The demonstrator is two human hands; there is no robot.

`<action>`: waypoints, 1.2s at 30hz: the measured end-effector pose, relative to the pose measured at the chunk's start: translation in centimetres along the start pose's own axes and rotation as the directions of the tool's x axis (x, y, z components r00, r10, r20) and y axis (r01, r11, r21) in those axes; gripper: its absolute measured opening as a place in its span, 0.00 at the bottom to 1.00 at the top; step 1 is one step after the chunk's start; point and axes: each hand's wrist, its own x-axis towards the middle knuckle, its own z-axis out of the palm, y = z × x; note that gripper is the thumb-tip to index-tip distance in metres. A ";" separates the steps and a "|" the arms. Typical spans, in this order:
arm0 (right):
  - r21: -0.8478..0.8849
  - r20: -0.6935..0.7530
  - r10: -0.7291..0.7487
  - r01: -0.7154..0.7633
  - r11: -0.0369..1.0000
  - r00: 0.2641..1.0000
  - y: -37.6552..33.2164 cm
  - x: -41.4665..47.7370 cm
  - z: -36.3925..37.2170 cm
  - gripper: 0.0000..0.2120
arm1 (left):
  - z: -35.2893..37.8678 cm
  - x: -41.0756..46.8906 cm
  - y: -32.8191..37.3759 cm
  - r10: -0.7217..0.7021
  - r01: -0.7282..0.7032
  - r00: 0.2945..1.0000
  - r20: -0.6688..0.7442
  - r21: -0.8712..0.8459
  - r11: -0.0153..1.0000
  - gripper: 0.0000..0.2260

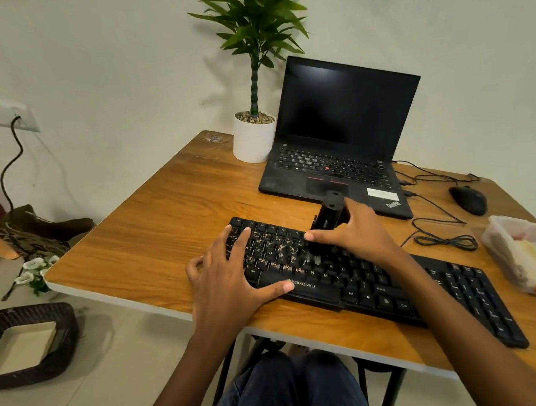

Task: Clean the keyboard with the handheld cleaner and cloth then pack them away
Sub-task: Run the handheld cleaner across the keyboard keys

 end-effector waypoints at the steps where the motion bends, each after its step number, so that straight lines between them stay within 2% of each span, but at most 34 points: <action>1: 0.014 0.022 -0.017 0.016 1.000 1.000 -0.1 0.0 0.2 0.21 | 0.0 0.0 0.0 -0.001 0.001 1.000 0.003 0.000 1.000 0.53; 4: 0.105 0.181 -0.014 -0.005 0.994 0.983 -0.8 -0.1 0.0 0.16 | 0.0 0.1 0.0 -0.002 0.002 1.000 -0.001 0.008 1.000 0.53; 8: -0.021 0.058 -0.051 0.052 0.998 0.997 -0.7 0.6 0.3 0.22 | 0.1 0.0 -0.1 0.004 -0.004 1.000 -0.002 0.007 1.000 0.53; 12: 0.112 0.303 0.002 -0.037 0.993 0.953 -1.2 1.0 -0.7 0.19 | 0.1 0.0 -0.1 0.005 -0.005 1.000 -0.003 0.018 1.000 0.52; 16: -0.051 0.198 -0.023 0.034 0.998 0.980 -0.8 2.0 -0.3 0.25 | 0.2 0.1 -0.2 0.001 -0.001 1.000 -0.004 0.010 1.000 0.53; 20: 0.070 0.315 -0.013 -0.010 0.997 0.949 -1.0 1.9 -0.2 0.22 | 0.2 0.1 -0.1 0.004 -0.004 1.000 -0.010 0.012 1.000 0.52; 24: -0.085 0.175 -0.044 0.060 0.995 0.984 -0.7 2.5 0.3 0.25 | 0.1 0.0 -0.2 -0.001 0.001 1.000 -0.009 0.009 1.000 0.52; 28: 0.098 0.319 0.007 -0.040 0.994 0.948 -0.7 2.1 -0.2 0.18 | 0.2 0.1 -0.1 0.001 -0.001 1.000 -0.011 0.013 1.000 0.51; 32: -0.071 0.124 -0.038 0.047 0.996 0.992 -0.5 2.3 0.1 0.23 | 0.2 0.1 -0.2 0.001 -0.001 1.000 -0.019 0.009 1.000 0.51; 34: 0.001 0.182 -0.052 0.053 0.999 0.982 -0.6 2.0 0.4 0.21 | 0.2 0.0 -0.1 0.003 -0.003 1.000 -0.025 0.013 1.000 0.51; 36: 0.093 0.272 -0.006 -0.020 0.996 0.962 -0.8 1.7 -0.1 0.22 | 0.2 0.1 -0.1 0.005 -0.005 1.000 -0.023 0.014 1.000 0.51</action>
